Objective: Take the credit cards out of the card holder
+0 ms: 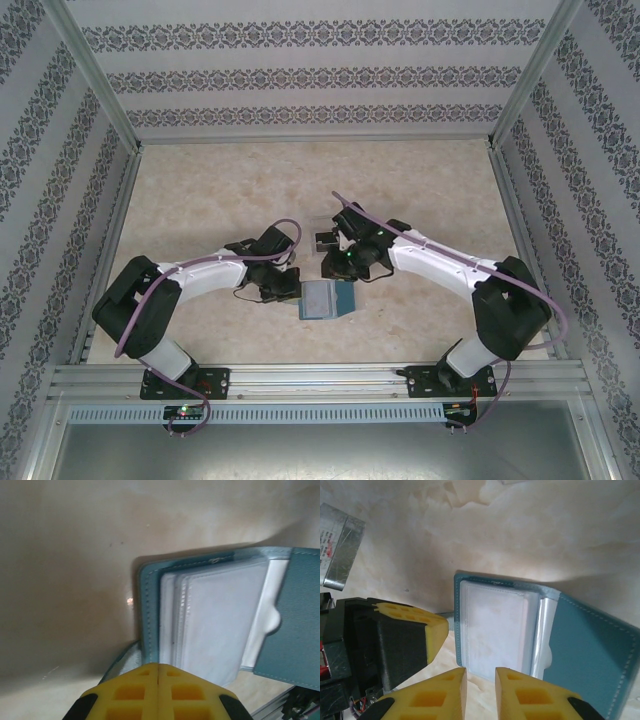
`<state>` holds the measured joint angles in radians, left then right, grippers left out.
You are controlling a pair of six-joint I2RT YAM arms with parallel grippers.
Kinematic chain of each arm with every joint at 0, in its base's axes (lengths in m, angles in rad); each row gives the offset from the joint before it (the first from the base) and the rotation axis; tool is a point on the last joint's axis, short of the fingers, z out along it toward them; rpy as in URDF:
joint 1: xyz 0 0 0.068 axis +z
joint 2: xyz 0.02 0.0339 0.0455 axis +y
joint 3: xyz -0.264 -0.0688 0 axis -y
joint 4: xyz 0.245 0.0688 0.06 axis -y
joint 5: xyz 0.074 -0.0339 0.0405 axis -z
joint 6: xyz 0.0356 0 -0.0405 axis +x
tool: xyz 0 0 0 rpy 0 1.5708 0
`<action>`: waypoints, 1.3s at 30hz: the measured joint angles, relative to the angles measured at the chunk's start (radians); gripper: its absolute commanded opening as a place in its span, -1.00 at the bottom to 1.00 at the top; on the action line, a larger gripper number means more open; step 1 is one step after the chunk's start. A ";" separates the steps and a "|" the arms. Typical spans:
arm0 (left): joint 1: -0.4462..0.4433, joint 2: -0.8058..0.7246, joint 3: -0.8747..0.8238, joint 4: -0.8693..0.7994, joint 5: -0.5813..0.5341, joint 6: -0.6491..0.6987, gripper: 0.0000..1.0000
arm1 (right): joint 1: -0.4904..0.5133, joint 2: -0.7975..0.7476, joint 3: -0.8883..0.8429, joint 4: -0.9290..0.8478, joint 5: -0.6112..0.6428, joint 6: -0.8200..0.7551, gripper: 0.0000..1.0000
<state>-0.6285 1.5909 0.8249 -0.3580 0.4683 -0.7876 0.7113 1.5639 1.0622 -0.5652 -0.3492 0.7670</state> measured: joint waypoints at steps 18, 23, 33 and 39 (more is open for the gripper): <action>0.002 -0.009 -0.073 0.045 0.000 0.003 -1.00 | 0.105 0.180 0.034 0.046 0.010 0.059 -0.51; 0.013 -0.051 -0.114 0.083 -0.003 -0.006 -1.00 | 0.112 0.209 0.059 0.064 0.005 0.068 -0.51; 0.021 -0.072 -0.118 0.111 -0.014 -0.009 -1.00 | 0.112 0.244 0.070 0.068 -0.001 0.068 -0.45; 0.022 -0.047 -0.122 0.111 -0.028 -0.008 -1.00 | 0.112 0.258 0.085 0.060 -0.001 0.068 -0.38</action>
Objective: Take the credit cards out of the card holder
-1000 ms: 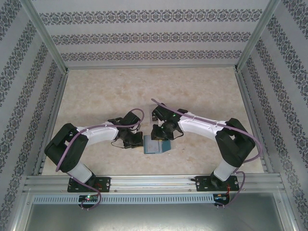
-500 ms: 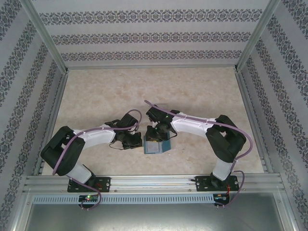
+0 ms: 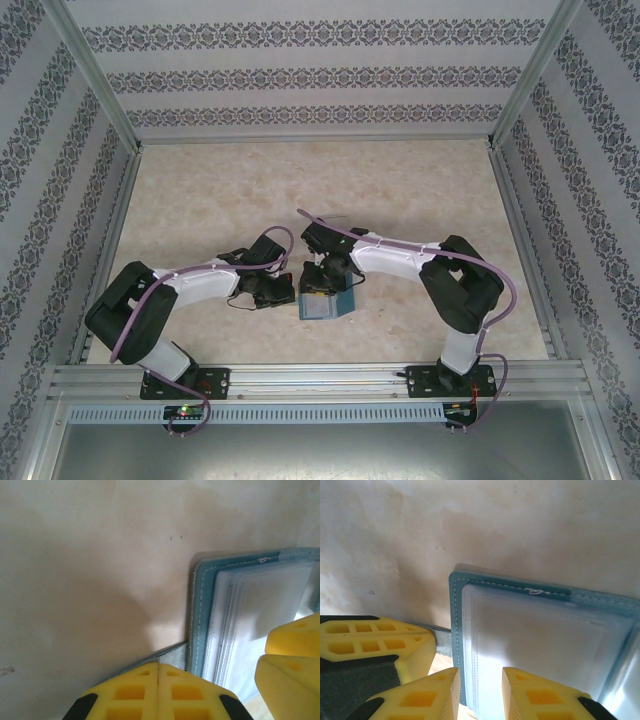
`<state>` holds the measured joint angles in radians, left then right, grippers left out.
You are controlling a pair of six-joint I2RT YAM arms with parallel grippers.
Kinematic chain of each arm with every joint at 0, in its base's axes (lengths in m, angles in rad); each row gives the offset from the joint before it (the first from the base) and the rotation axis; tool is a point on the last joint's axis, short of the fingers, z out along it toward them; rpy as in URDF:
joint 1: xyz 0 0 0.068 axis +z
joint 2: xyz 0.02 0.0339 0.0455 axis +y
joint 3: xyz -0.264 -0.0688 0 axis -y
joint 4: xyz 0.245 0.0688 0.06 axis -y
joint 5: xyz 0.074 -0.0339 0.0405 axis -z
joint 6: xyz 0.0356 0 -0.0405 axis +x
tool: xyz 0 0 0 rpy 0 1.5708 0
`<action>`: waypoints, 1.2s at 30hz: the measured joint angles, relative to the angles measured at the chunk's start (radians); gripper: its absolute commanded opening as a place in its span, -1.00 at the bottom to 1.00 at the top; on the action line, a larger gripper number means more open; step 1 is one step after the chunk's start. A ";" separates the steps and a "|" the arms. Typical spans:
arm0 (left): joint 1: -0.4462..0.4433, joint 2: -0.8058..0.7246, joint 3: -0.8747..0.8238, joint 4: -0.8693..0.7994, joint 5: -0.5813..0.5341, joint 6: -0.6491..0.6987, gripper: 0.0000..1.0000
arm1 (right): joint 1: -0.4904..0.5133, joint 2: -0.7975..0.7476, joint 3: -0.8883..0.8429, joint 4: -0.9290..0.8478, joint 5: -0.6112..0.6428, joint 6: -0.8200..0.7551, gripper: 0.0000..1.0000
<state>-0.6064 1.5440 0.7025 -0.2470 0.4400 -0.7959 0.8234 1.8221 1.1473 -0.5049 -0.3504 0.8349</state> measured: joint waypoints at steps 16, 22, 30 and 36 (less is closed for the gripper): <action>0.000 0.000 0.000 0.000 0.000 0.004 -1.00 | 0.013 0.038 0.055 -0.112 0.058 -0.005 -0.02; 0.000 0.002 0.000 0.000 0.001 0.005 -1.00 | 0.020 0.040 0.090 -0.200 0.128 -0.027 0.11; 0.000 0.003 0.000 0.000 0.001 0.005 -1.00 | 0.032 0.051 0.150 -0.327 0.233 -0.056 0.18; 0.000 0.003 0.000 0.000 0.001 0.005 -1.00 | 0.032 0.055 0.181 -0.401 0.296 -0.069 0.19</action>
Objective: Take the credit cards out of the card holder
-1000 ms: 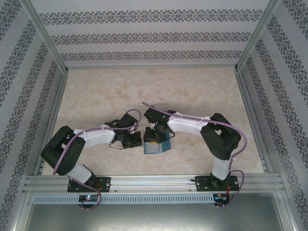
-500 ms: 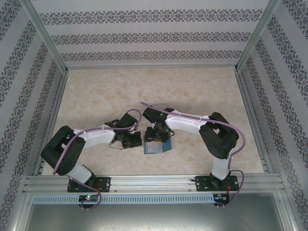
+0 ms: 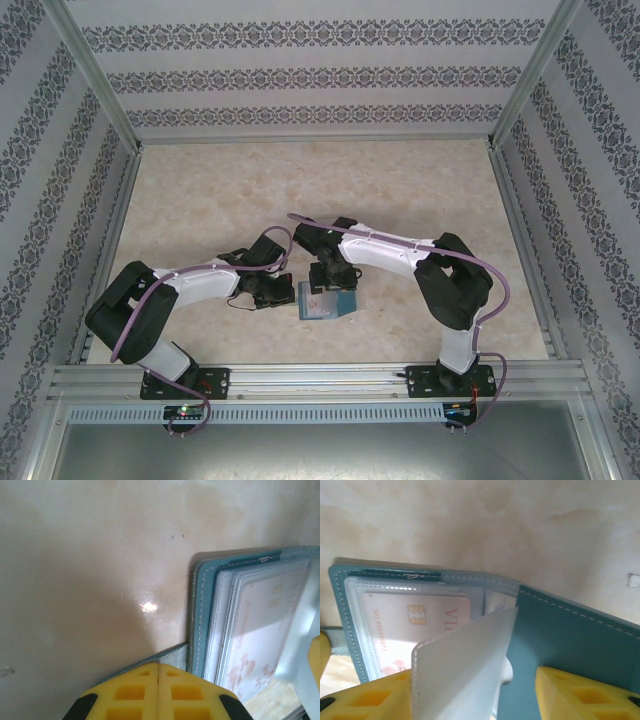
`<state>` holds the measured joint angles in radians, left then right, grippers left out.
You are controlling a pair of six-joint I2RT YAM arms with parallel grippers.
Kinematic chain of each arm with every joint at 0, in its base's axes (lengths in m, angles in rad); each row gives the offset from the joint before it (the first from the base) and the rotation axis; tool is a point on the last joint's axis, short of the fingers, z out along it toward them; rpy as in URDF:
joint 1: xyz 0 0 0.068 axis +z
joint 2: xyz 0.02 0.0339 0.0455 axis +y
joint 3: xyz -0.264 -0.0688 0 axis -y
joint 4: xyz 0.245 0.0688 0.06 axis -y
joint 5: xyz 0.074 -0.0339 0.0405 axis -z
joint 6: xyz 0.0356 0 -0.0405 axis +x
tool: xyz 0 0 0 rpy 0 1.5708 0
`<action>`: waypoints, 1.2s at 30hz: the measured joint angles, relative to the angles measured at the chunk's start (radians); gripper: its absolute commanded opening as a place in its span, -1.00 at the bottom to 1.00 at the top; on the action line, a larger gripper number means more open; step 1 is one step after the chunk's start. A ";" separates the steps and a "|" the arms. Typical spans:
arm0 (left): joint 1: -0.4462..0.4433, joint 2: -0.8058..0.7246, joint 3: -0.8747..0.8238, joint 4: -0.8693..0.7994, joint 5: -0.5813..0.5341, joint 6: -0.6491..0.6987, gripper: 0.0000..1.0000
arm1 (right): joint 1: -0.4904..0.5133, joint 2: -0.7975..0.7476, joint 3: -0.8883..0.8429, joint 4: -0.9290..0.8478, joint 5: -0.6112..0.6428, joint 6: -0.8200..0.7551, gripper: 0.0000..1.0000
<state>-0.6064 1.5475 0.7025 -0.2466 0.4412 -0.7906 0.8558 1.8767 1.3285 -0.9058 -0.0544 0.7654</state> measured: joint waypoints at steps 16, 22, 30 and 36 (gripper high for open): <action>0.000 0.002 0.003 -0.003 0.000 0.002 -1.00 | 0.006 0.000 0.002 -0.082 0.089 -0.015 0.16; 0.000 0.006 0.009 -0.008 0.000 0.002 -1.00 | 0.006 0.000 0.003 -0.129 0.142 -0.036 0.25; 0.000 0.009 0.024 -0.019 0.002 0.002 -1.00 | 0.006 0.000 0.004 -0.186 0.203 -0.056 0.28; 0.000 0.009 0.060 -0.033 0.013 0.002 -1.00 | 0.006 0.001 0.004 -0.190 0.211 -0.063 0.20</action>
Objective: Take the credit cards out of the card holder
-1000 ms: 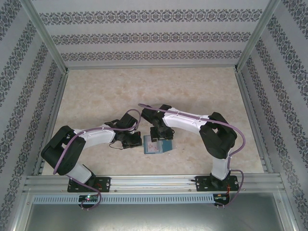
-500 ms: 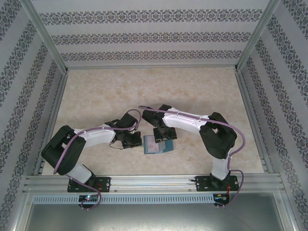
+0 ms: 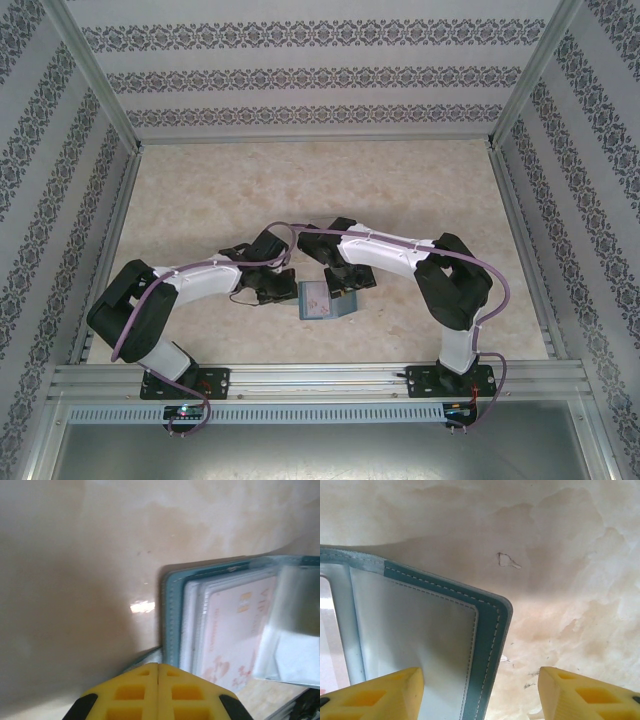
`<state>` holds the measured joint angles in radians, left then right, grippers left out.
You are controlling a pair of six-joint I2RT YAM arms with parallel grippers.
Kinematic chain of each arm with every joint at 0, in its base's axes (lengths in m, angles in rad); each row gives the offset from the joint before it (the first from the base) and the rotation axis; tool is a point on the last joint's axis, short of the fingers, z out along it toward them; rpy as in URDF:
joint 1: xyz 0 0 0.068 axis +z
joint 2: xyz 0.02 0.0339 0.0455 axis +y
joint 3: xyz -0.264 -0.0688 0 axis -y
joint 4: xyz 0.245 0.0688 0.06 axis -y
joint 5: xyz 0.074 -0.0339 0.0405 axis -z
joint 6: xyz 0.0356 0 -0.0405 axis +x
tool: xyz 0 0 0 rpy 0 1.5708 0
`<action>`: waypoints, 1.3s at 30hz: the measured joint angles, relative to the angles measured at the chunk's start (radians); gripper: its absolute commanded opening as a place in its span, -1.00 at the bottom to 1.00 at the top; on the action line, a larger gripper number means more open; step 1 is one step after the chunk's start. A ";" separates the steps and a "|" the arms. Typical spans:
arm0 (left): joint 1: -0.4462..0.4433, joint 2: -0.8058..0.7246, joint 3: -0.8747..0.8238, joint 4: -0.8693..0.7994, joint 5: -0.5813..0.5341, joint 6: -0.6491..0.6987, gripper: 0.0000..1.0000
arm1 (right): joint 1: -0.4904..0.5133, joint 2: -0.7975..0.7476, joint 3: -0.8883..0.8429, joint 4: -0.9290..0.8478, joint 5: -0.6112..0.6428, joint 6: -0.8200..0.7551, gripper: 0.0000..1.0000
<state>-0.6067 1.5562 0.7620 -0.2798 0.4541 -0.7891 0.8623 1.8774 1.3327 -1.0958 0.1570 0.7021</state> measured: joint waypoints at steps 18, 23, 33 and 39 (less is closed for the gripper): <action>-0.016 0.051 0.080 0.045 0.090 -0.056 -1.00 | 0.000 -0.003 0.000 0.000 0.000 -0.003 -0.14; -0.026 0.070 0.088 0.066 0.103 -0.064 -1.00 | 0.000 -0.030 0.000 0.004 -0.005 -0.003 -0.20; -0.036 0.115 0.097 0.094 0.116 -0.084 -1.00 | 0.000 -0.094 0.000 0.005 -0.017 -0.010 -0.51; -0.036 0.122 0.097 0.094 0.114 -0.083 -1.00 | 0.000 -0.129 -0.023 0.055 -0.071 -0.017 -0.70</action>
<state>-0.6426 1.6787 0.8593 -0.1856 0.5682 -0.8722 0.8619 1.7489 1.3094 -1.0405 0.0860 0.6849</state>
